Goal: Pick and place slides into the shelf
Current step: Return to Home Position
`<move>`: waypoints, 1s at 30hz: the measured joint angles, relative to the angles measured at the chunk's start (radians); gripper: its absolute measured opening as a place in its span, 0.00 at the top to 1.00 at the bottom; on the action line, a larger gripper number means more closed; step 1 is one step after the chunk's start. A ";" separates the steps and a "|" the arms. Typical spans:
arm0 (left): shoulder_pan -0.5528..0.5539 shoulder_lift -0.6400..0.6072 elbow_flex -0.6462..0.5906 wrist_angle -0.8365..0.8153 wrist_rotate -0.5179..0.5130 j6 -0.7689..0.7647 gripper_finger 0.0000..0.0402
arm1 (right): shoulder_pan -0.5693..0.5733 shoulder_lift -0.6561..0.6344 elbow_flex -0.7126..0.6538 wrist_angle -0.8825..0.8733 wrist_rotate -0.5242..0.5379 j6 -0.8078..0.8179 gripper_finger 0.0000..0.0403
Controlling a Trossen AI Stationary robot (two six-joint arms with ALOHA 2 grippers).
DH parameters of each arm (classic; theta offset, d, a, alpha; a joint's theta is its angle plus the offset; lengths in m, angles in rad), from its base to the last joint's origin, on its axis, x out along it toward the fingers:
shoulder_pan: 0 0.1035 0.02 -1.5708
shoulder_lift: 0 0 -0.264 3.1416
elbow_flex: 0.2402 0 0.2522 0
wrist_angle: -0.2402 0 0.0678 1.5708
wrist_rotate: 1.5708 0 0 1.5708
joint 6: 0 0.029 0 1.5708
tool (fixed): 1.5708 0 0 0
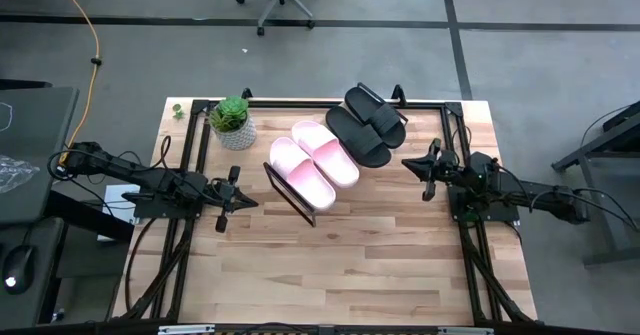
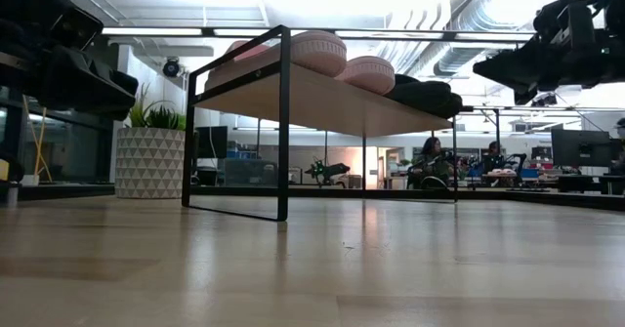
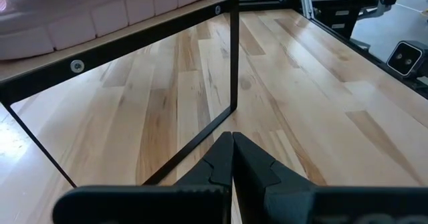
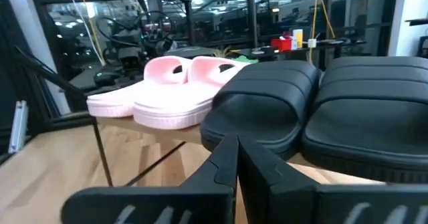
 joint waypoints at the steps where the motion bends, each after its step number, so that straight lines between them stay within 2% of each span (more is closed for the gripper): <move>1: 0.000 0.000 0.000 0.000 0.000 0.000 1.00 | 0.000 -0.001 0.000 -0.007 0.007 -0.006 1.00; 10: 0.000 0.000 0.000 0.000 -0.001 0.009 1.00 | 0.000 -0.021 0.000 -0.107 -0.006 -0.010 1.00; 30: 0.000 0.000 0.000 0.000 -0.007 0.000 1.00 | 0.000 -0.026 0.001 -0.115 -0.020 0.050 1.00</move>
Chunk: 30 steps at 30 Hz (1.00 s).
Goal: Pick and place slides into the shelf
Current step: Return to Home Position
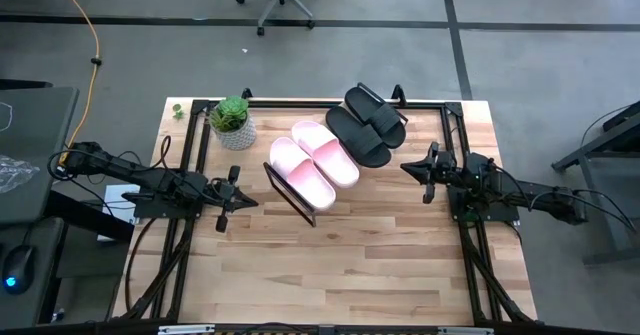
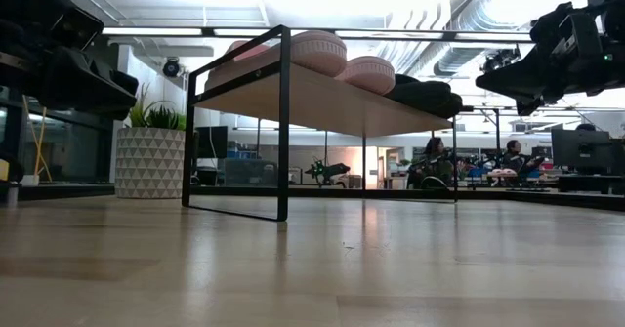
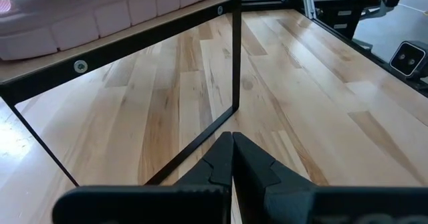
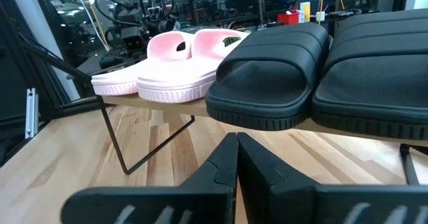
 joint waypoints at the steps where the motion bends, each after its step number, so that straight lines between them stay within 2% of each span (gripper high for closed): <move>1: 0.000 0.000 0.000 0.000 0.000 0.000 1.00 | 0.000 0.000 0.000 -0.001 0.000 0.003 1.00; 30: 0.000 0.000 0.000 0.000 0.000 0.000 1.00 | 0.000 0.000 0.002 -0.008 0.000 0.020 1.00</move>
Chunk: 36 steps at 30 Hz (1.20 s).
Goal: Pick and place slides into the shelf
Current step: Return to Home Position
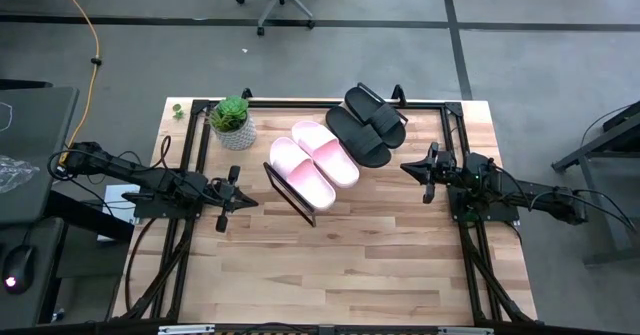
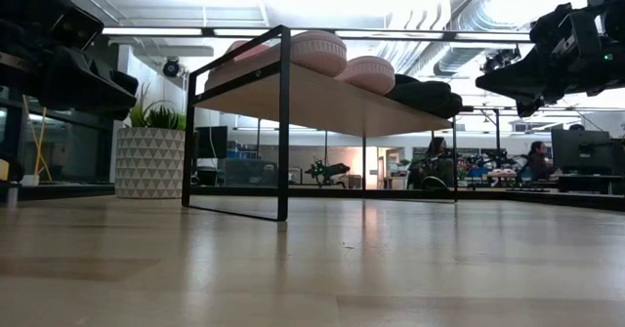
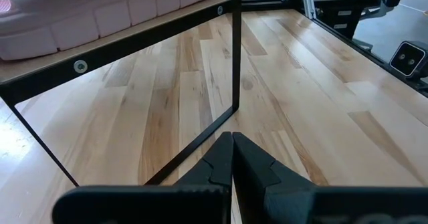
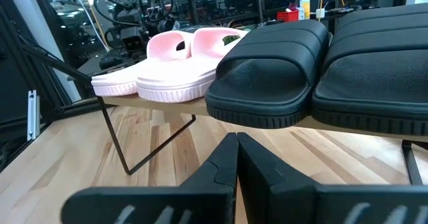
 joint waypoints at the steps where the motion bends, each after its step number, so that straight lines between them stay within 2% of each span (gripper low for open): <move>1: 0.000 0.000 0.000 0.000 0.000 0.000 1.00 | 0.000 0.000 0.000 0.000 0.000 0.000 1.00; 14: 0.000 -0.013 0.000 0.000 -0.004 0.004 1.00 | 0.000 0.000 0.000 0.000 0.000 0.000 1.00; 17: 0.000 -0.055 0.000 0.001 -0.006 0.080 1.00 | 0.000 0.000 0.000 0.000 0.000 0.000 1.00; 25: 0.001 -0.194 0.000 0.000 -0.002 0.426 1.00 | 0.000 0.000 0.000 0.000 0.000 0.000 1.00; 29: 0.000 -0.206 0.000 -0.002 0.003 0.472 1.00 | 0.000 0.000 0.000 0.000 0.000 0.000 1.00; 36: 0.000 -0.237 0.000 -0.014 0.070 0.536 1.00 | 0.000 0.000 0.000 0.000 0.000 0.000 1.00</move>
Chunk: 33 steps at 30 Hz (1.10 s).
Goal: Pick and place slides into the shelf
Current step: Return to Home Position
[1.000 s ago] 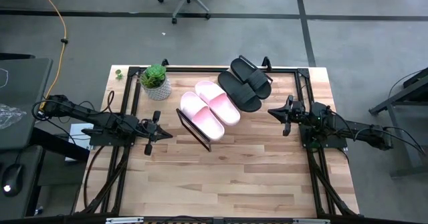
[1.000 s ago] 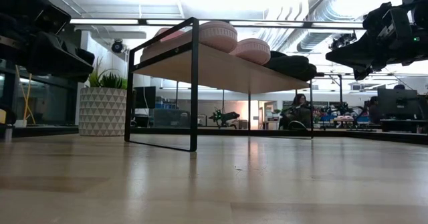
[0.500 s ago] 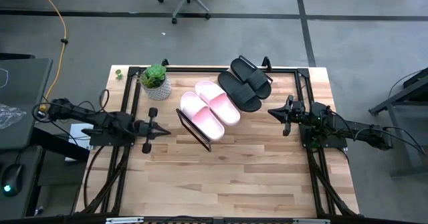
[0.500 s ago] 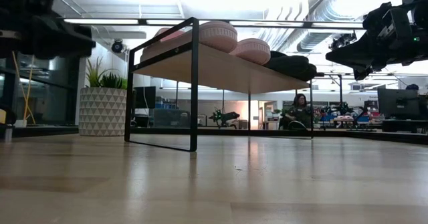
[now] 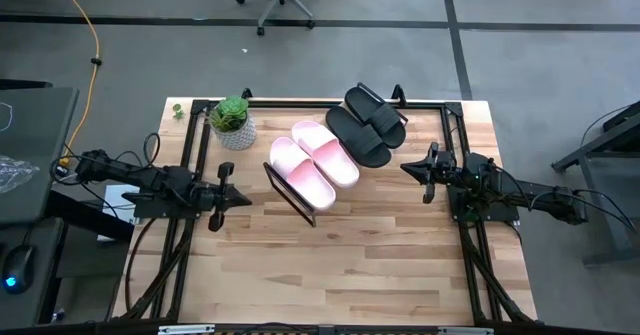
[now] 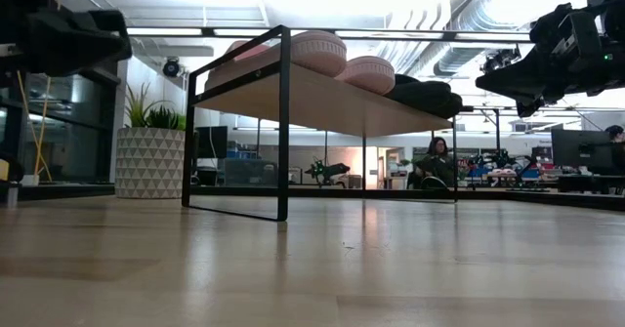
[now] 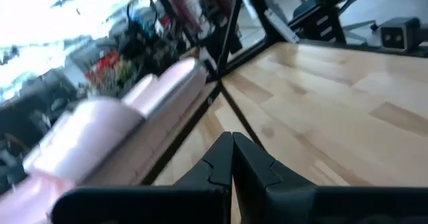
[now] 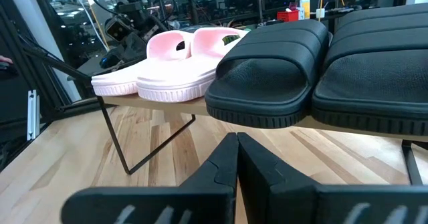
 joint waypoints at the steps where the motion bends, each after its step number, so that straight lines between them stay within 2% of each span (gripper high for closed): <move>1: 0.000 -0.012 0.000 0.000 0.011 0.015 1.00 | 0.000 0.000 0.000 0.000 0.000 0.000 1.00; 9: 0.000 -0.083 0.000 -0.011 0.062 0.075 1.00 | 0.000 0.000 0.000 0.000 0.000 0.000 1.00; 33: 0.000 -0.082 0.000 -0.010 0.062 0.066 1.00 | 0.000 0.000 0.000 0.000 0.000 0.000 1.00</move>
